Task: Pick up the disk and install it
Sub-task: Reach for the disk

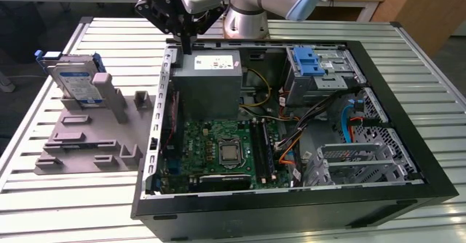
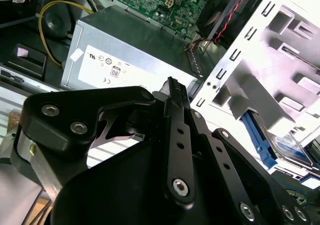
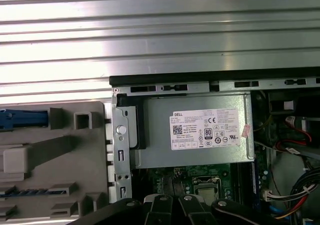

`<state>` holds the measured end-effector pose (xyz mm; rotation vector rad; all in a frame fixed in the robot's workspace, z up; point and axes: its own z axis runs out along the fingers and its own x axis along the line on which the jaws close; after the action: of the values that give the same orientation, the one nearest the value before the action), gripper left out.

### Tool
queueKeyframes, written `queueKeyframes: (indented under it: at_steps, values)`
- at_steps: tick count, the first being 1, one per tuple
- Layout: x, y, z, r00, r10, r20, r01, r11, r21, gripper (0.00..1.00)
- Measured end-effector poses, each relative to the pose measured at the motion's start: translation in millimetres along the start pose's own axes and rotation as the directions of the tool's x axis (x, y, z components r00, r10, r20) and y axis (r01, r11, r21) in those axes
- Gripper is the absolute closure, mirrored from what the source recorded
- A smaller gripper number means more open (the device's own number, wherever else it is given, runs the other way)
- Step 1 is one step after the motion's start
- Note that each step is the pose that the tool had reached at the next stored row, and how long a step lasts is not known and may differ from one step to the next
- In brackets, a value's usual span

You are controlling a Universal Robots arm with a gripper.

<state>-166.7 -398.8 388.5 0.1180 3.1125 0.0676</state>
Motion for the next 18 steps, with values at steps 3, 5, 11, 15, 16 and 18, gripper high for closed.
queueKeyframes:
  at_steps: [3, 5, 11, 15, 16, 18]
  values:
    - [0.9, -0.1, 0.2, 1.0000, 0.000, 0.0000, 0.000, 1.0000, 0.0000, 0.89]
    - [1.5, -0.1, 0.3, 1.0000, 0.000, 0.0000, 0.000, 1.0000, 0.0000, 0.89]
    - [3.3, -0.3, 0.5, 1.0000, 0.000, 0.0000, 0.000, 1.0000, 0.0000, 0.89]
    - [4.6, -0.4, 0.8, 1.0000, 0.000, 0.0000, 0.000, 1.0000, 0.0000, 0.89]
    - [5.0, -0.4, 0.8, 1.0000, 0.000, 0.0000, 0.000, 1.0000, 0.0000, 0.89]
    - [5.7, -0.5, 0.9, 1.0000, 0.000, 0.0000, 0.000, 1.0000, 0.0000, 0.89]
